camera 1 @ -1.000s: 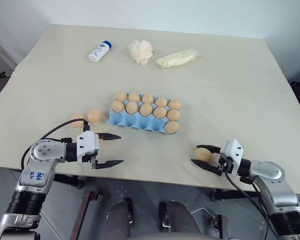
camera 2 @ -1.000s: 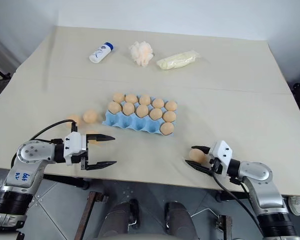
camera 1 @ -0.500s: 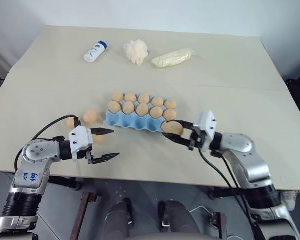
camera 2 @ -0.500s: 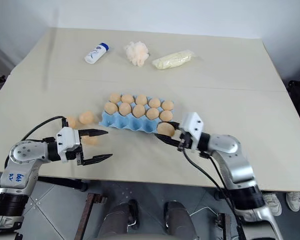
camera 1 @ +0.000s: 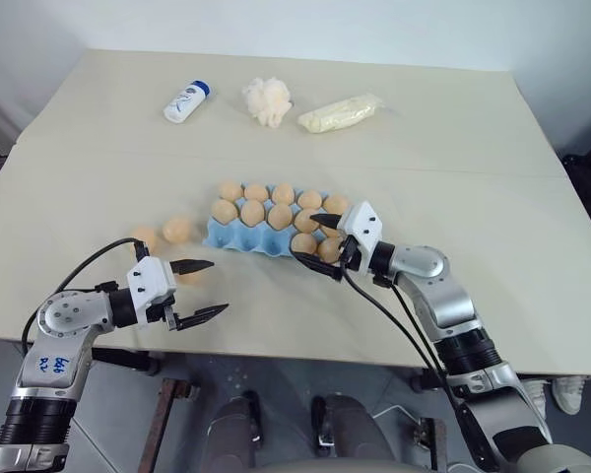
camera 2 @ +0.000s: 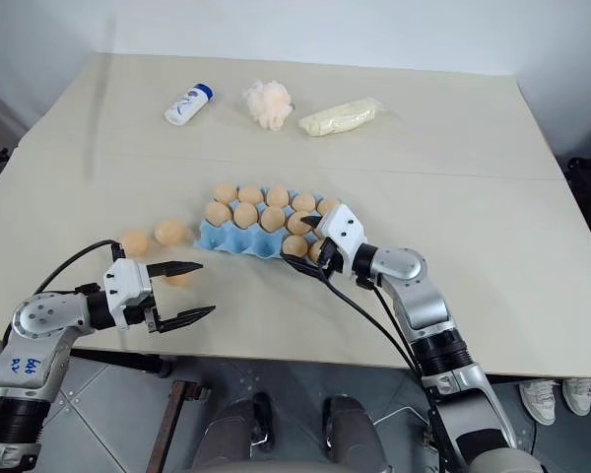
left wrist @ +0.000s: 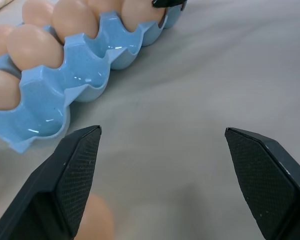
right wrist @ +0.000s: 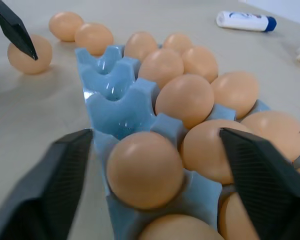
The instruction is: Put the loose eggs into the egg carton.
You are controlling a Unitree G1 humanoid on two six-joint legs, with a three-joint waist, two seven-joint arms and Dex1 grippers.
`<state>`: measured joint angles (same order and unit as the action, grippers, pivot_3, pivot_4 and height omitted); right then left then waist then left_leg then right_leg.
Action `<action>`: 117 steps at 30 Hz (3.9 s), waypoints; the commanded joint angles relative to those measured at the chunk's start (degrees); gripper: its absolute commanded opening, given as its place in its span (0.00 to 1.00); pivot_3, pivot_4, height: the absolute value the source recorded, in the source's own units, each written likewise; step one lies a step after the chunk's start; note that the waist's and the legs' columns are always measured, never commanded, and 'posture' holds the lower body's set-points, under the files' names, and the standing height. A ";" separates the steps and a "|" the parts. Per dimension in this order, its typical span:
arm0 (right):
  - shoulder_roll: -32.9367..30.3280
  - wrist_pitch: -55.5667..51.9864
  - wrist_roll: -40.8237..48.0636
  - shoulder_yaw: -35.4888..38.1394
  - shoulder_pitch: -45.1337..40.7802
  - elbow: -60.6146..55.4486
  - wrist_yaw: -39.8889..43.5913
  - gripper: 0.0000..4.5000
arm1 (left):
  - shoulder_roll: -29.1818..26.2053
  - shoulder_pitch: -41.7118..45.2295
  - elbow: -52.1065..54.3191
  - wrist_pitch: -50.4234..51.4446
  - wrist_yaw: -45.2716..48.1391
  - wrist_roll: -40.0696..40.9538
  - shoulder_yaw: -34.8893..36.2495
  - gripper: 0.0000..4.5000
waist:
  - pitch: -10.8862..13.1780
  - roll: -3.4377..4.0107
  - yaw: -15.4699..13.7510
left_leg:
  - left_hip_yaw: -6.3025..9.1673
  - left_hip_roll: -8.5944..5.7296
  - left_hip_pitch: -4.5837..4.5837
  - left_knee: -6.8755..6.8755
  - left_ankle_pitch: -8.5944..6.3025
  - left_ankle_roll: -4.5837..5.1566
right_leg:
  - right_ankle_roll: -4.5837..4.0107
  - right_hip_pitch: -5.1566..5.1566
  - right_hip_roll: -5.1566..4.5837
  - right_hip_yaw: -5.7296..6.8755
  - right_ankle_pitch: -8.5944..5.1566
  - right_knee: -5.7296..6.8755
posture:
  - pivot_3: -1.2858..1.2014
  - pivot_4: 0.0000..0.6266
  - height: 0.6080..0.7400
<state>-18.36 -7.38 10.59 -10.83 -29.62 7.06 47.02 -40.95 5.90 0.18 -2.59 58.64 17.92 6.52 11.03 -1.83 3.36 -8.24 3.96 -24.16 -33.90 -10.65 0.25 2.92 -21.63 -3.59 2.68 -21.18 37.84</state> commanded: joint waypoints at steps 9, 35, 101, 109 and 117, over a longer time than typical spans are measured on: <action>-11.83 1.79 12.05 8.81 10.80 -15.50 13.67 0.99 | -1.04 -5.08 1.71 -0.91 -6.02 2.88 12.87 0.94 | 0.00 0.01 -0.14 | 0.01 0.00 0.02 0.01 -0.16 -0.24 | 0.00 0.03 -0.03 0.00 0.00 -0.03 | 0.52 0.24 1.00; -14.09 4.40 12.24 8.07 11.31 -13.61 17.96 1.00 | 7.13 -4.73 -4.35 5.70 -14.76 1.86 10.44 0.97 | 0.00 0.01 -0.01 | -0.02 0.02 0.01 0.19 -0.20 -0.25 | -0.10 0.02 -0.08 0.08 0.05 -0.31 | 0.52 0.24 1.00; -7.53 7.32 10.47 3.96 8.91 -10.74 14.29 1.00 | 15.18 -7.27 0.98 3.09 -31.60 2.90 20.92 0.99 | -0.03 -0.05 -1.12 | -0.04 0.09 -0.01 -0.06 -0.19 -0.17 | -0.04 0.08 -0.10 0.08 0.26 -0.32 | 0.52 0.24 1.00; -7.81 7.44 9.97 4.92 10.27 -11.84 12.75 1.00 | 12.58 5.65 -14.45 1.42 -30.38 -0.01 16.68 0.99 | -0.03 -0.06 -0.69 | -0.13 0.13 -0.02 -0.02 -0.16 -0.13 | -0.02 0.04 -0.01 0.11 0.29 -0.32 | 0.52 0.24 1.00; -7.84 7.27 9.83 5.48 12.38 -13.60 10.69 1.00 | 11.21 10.36 -22.77 0.88 -28.21 -0.25 15.28 0.85 | -0.03 -0.07 -0.47 | -0.13 0.15 -0.01 -0.02 -0.09 -0.03 | 0.00 0.05 0.03 0.14 0.28 -0.30 | 0.52 0.24 1.00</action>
<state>-26.07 -1.06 20.20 -6.33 -17.39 -4.13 58.18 -28.53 15.11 -22.10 -0.64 29.64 17.66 21.78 11.00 -1.90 2.89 -8.37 4.11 -24.18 -33.92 -10.79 0.09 2.92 -21.57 -3.56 2.82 -20.90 37.55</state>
